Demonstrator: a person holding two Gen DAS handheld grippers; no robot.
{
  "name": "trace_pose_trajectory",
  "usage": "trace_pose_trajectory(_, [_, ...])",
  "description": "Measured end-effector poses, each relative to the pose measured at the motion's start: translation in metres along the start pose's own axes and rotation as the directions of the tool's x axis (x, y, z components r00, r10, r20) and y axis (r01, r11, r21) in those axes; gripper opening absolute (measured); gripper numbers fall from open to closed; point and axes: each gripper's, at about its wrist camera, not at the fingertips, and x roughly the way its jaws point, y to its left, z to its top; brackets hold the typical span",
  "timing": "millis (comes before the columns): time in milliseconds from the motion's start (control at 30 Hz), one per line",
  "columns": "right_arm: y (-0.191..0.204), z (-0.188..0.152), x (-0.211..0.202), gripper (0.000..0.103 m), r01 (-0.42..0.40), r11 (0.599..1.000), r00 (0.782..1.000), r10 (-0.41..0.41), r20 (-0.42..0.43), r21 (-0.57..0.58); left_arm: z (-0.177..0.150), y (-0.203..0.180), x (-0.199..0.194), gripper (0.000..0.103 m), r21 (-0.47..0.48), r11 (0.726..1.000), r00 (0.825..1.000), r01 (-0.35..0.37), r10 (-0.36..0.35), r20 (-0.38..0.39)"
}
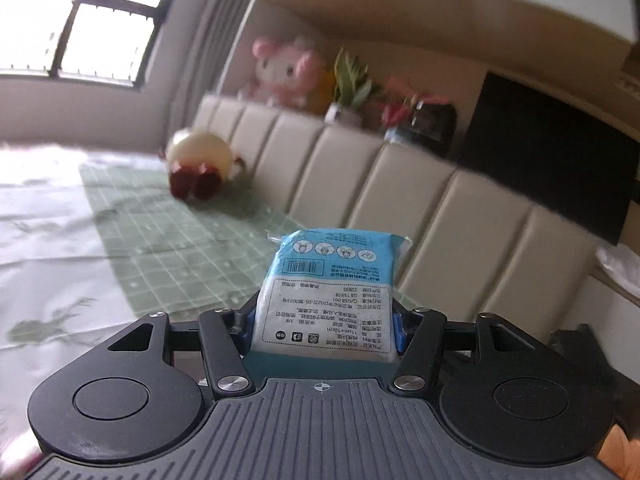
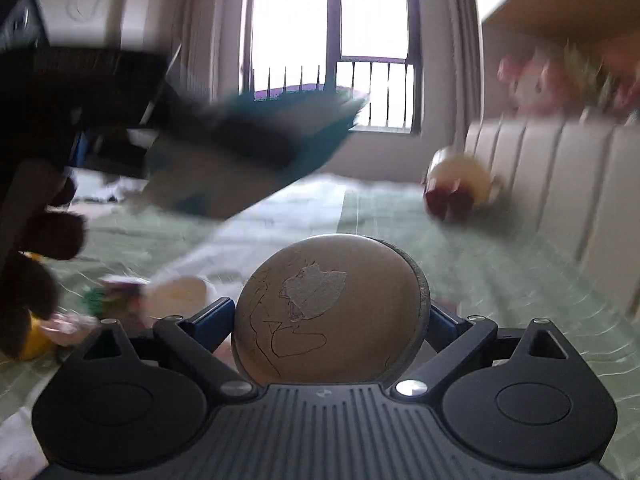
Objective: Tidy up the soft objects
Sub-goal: 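Carry wipes and case into the pink box and open both grippers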
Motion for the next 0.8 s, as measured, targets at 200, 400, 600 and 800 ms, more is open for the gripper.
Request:
trace_pose_trajectory(200, [-0.026,-0.009,0.020,0.093,0.018,0.995,0.997,-0.011,-0.074,0.101,-0.033,0.031,0.086,0.065,-0.032,0.972,0.958,-0.234,0.225,-0.177])
trace_pose_trajectory(400, [-0.027,-0.018,-0.031,0.093,0.082,0.994,0.995,-0.085,0.049,0.072,-0.046,0.026,0.077,0.064,-0.007,0.984,0.979,-0.178,0.177,-0.098])
trace_pose_trajectory(600, [-0.012,-0.043,-0.065,0.093,0.100,0.992,0.993,-0.104,0.054,0.071,-0.040,0.015,0.038,0.061,-0.005,0.972,0.971,-0.234,0.234,0.042])
trace_pose_trajectory(800, [0.011,-0.074,-0.047,0.093,-0.038,0.994,0.995,0.047,-0.092,0.098,-0.082,-0.001,-0.033,0.061,-0.014,0.972,0.970,-0.235,0.236,0.061])
